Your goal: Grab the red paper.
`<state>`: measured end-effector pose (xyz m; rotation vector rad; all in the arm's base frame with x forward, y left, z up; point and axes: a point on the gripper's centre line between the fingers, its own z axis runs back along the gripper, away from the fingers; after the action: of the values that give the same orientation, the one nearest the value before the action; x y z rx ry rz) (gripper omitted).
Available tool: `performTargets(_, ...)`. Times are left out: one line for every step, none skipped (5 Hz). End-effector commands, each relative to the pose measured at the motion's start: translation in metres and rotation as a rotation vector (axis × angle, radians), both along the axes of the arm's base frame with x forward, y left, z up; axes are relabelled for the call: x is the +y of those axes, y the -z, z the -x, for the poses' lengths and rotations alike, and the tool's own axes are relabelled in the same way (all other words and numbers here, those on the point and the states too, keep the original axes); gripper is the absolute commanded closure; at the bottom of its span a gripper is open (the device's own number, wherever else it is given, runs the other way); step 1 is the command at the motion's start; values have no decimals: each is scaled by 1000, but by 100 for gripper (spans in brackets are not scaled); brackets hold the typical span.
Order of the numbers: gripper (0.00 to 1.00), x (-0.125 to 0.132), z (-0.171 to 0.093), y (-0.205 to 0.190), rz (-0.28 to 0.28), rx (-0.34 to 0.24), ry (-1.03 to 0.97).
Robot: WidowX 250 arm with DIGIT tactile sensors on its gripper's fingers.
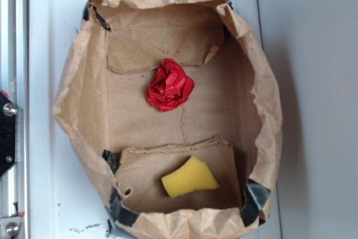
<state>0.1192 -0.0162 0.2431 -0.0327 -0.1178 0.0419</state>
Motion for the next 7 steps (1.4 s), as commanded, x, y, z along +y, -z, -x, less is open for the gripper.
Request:
performTargets(0, 0, 0, 0, 0, 0, 0)
performTargets(0, -4, -30, 8, -6, -38, -55)
performTargets(0, -2, -58, 19, -1, -54, -93)
performTargets(0, 0, -88, 30, 0, -97, -123)
performTargets(0, 9, -109, 44, -17, -175, -148)
performTargets(0, 18, -131, 61, -13, -233, -145)
performTargets(0, 27, -147, 76, -42, -258, -169)
